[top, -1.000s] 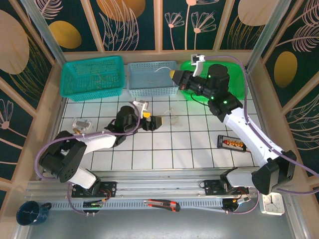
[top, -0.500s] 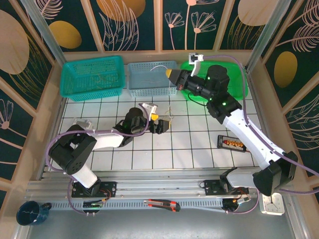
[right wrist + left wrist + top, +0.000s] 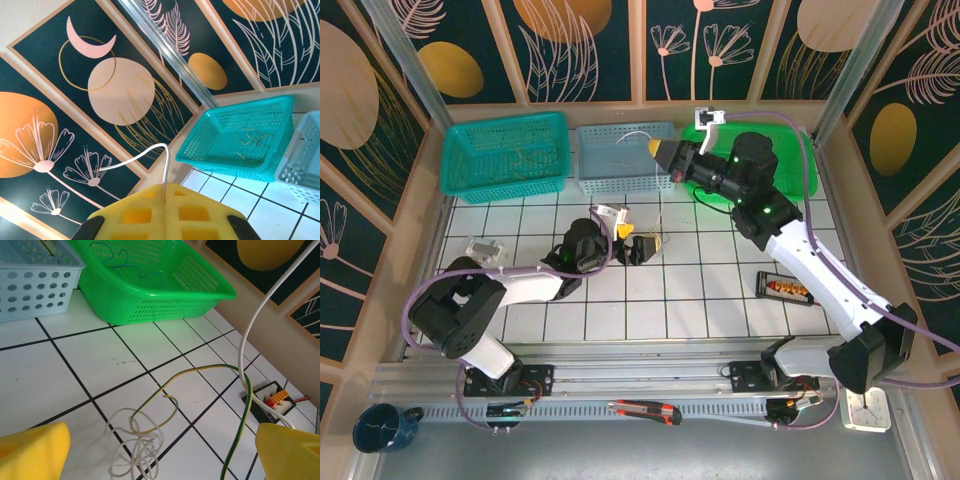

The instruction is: Untangle the cables

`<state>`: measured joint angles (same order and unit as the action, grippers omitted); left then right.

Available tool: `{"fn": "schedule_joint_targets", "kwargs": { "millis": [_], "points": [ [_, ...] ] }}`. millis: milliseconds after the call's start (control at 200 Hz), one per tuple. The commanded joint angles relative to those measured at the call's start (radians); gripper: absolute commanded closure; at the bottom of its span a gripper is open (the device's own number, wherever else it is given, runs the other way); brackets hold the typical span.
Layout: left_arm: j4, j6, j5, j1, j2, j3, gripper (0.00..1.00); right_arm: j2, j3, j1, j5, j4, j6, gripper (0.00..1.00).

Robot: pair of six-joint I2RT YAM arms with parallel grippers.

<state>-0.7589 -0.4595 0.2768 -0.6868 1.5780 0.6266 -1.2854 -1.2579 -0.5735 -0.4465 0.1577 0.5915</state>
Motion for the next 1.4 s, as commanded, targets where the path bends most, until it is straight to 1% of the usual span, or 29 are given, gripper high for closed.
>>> {"fn": "schedule_joint_targets", "kwargs": {
  "millis": [0, 235, 510, 636, 761, 861, 1051, 1396],
  "points": [
    [-0.061, 0.012, 0.034, -0.003, 0.031, 0.066, 0.05, 0.016, -0.018, -0.026, 0.003, 0.062, 0.016, 1.0],
    [-0.105, -0.015, 0.063, -0.003, 0.115, 0.145, 0.05, -0.008, -0.044, -0.068, -0.001, 0.079, 0.019, 1.0],
    [-0.158, -0.054, 0.065, -0.003, 0.184, 0.17, 0.07, -0.017, -0.09, -0.086, 0.0, 0.101, 0.021, 1.0],
    [-0.168, -0.061, 0.079, -0.003, 0.206, 0.168, 0.13, -0.02, -0.114, -0.089, -0.004, 0.109, 0.024, 1.0],
    [-0.18, -0.068, 0.085, -0.003, 0.215, 0.143, 0.24, -0.02, -0.143, -0.088, -0.005, 0.108, 0.017, 1.0],
    [-0.197, -0.076, 0.082, -0.003, 0.213, 0.103, 0.35, -0.022, -0.176, -0.087, -0.005, 0.108, 0.007, 1.0],
    [-0.23, -0.09, 0.075, -0.003, 0.222, 0.032, 0.51, -0.026, -0.248, -0.073, -0.024, 0.134, 0.012, 1.0],
    [-0.263, -0.11, 0.072, -0.003, 0.255, -0.053, 0.54, -0.051, -0.422, 0.02, -0.038, 0.212, 0.049, 1.0]
  ]
}}
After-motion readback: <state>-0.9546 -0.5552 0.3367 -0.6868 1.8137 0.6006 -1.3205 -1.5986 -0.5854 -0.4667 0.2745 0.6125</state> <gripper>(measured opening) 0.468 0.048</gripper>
